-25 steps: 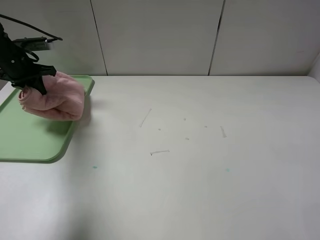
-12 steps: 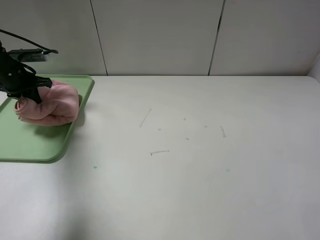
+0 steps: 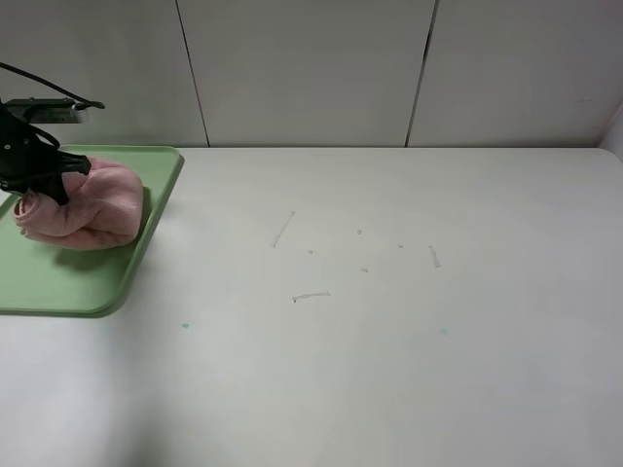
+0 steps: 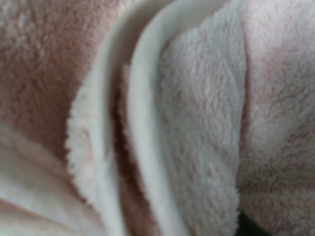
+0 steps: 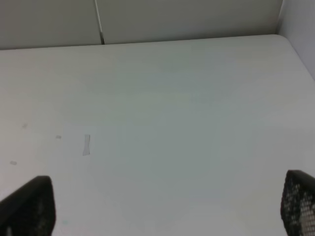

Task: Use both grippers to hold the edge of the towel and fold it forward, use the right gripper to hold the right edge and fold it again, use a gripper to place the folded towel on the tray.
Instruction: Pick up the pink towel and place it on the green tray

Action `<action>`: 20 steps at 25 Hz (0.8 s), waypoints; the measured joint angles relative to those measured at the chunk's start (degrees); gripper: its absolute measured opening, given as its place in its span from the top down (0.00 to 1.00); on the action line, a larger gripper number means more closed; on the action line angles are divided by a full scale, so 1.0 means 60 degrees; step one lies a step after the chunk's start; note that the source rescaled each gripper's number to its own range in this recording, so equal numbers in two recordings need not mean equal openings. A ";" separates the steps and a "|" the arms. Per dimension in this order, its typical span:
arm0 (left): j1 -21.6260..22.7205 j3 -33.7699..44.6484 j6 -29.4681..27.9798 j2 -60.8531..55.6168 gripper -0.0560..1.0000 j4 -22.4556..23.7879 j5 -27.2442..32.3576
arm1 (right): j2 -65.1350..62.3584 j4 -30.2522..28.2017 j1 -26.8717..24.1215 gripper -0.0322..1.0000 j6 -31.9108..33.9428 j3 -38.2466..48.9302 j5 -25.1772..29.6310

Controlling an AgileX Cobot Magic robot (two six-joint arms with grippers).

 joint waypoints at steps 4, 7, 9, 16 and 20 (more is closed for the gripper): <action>0.0009 0.0000 -0.0253 0.0000 0.82 0.0030 0.0032 | 0.0000 0.0000 0.0000 0.00 0.0000 0.0000 0.0000; 0.0009 0.0000 -0.0270 0.0000 0.79 0.0038 0.0032 | 0.0000 0.0000 0.0000 0.00 0.0000 0.0000 0.0000; 0.0009 0.0000 -0.0077 0.0000 0.64 0.0055 0.0032 | 0.0000 0.0000 0.0000 0.00 0.0000 0.0000 0.0000; 0.0009 0.0000 0.0391 0.0000 0.04 0.0071 0.0053 | 0.0000 0.0000 0.0000 0.00 0.0000 0.0000 0.0000; 0.0009 0.0000 0.0391 0.0000 0.01 0.0071 0.0060 | 0.0000 0.0000 0.0000 0.00 0.0000 0.0000 0.0000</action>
